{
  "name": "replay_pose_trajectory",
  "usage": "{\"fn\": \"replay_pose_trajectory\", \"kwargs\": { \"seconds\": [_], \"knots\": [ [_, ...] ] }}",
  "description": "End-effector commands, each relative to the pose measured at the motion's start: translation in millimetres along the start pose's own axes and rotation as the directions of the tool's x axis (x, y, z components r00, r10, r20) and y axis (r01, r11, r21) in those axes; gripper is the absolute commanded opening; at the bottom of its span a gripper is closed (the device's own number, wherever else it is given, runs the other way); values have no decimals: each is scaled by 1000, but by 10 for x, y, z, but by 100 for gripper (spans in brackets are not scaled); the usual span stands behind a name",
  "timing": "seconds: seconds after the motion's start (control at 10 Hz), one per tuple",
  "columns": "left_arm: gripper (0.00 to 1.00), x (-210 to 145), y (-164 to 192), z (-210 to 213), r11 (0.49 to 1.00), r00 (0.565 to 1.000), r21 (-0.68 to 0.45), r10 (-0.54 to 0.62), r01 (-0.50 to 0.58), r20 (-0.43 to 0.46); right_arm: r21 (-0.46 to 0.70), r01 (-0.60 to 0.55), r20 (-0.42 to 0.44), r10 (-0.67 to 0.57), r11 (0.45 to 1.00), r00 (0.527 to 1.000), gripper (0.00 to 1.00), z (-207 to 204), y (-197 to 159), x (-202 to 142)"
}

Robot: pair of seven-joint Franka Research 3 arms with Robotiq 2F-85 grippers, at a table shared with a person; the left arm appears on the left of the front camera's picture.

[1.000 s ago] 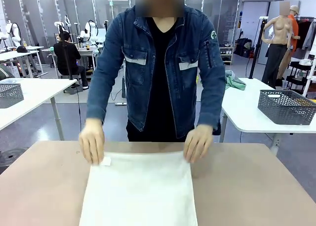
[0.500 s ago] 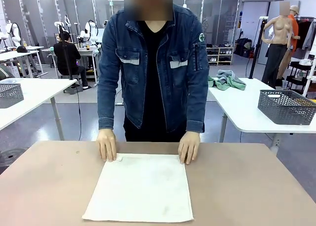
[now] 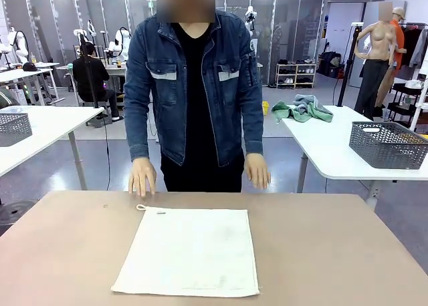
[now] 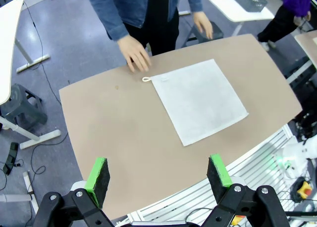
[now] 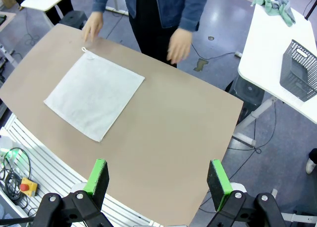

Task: Fold the towels and place them in the basket.
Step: When a person lays out a Towel with hook on the table, fold it in half twice.

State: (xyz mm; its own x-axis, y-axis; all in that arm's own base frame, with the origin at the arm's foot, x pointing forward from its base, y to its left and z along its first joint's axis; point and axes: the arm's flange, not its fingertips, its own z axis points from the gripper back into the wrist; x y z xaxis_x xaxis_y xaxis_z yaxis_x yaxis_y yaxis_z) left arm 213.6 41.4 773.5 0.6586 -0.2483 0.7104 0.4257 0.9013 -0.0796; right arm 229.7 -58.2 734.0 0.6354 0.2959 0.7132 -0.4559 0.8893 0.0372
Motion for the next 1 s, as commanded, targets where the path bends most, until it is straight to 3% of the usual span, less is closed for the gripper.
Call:
{"fn": "replay_pose_trajectory", "kwargs": {
  "seconds": [0.0, 0.2, 0.4, 0.5, 0.6, 0.7, 0.9],
  "knots": [
    [100, 13, -19, 16, 1000, 1000, -9, -10, 10, 4, 2, -1, 1, 1, 1000, 1000, 100, 0, 1, -1],
    [100, 0, 0, 0, 1000, 1000, 0, 0, 0, 0, 0, 0, 0, 0, 1000, 1000, 100, 0, 0, 0],
    [100, -64, -276, -48, 960, 961, 43, -276, 277, -30, -1, -258, -82, 257, 966, 963, 100, -132, 337, 84],
    [100, -121, -447, -133, 916, 914, 27, -398, 401, -75, 22, -374, -128, 374, 927, 919, 100, -248, 568, 119],
    [100, -200, -667, -291, 847, 841, 15, -526, 531, -126, 78, -483, -165, 489, 872, 857, 100, -423, 842, 122],
    [100, -272, -824, -495, 787, 778, 21, -605, 617, -167, 116, -560, -199, 572, 820, 796, 100, -633, 1062, 104],
    [100, -431, -1018, -958, 701, 681, -73, -709, 709, -184, 195, -633, -230, 663, 749, 713, 100, -1099, 1393, 4]
  ]
}}
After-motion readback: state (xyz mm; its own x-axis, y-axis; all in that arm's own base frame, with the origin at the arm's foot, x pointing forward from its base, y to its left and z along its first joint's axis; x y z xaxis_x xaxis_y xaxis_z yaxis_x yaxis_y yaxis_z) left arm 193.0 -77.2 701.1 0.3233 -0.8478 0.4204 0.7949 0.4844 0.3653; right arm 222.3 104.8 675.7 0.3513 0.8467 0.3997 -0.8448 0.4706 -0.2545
